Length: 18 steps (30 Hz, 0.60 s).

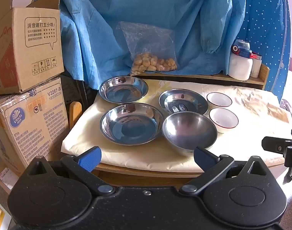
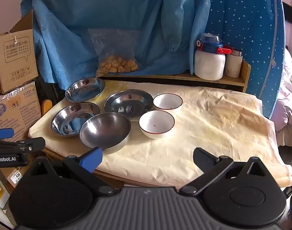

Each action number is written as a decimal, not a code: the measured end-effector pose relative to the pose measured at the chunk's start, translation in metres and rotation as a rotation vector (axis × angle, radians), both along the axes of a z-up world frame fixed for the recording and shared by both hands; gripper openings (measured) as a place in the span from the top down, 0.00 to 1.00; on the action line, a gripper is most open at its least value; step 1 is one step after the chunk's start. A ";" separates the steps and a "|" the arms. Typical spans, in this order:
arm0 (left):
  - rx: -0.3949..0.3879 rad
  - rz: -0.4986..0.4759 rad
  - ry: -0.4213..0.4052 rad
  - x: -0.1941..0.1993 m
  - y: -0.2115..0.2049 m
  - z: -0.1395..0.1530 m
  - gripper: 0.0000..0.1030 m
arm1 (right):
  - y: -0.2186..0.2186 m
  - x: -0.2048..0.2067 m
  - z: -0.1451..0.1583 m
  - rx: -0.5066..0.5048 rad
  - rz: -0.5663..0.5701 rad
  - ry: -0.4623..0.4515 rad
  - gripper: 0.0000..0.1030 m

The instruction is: Organize plates and bowls

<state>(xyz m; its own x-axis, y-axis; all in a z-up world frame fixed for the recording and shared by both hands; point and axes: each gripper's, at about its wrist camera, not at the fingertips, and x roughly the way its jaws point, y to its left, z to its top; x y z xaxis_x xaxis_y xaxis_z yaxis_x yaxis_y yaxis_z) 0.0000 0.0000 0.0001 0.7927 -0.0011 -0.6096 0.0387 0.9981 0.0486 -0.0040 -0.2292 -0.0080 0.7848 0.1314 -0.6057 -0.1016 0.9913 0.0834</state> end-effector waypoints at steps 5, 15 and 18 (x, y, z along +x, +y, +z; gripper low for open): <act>-0.008 0.001 0.007 0.002 0.003 0.000 0.01 | 0.000 -0.001 0.000 0.001 0.000 0.000 0.00; 0.004 -0.002 -0.002 -0.002 0.000 0.001 0.01 | 0.001 -0.004 0.000 -0.002 -0.001 0.001 0.00; 0.004 -0.003 -0.003 -0.003 0.000 0.001 0.01 | 0.001 -0.005 0.000 -0.002 -0.001 0.001 0.00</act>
<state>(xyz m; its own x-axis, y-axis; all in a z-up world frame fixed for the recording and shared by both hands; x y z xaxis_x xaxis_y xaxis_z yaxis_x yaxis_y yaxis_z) -0.0026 0.0002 0.0008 0.7944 -0.0012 -0.6074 0.0420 0.9977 0.0530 -0.0089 -0.2286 -0.0081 0.7843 0.1289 -0.6069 -0.1003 0.9917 0.0811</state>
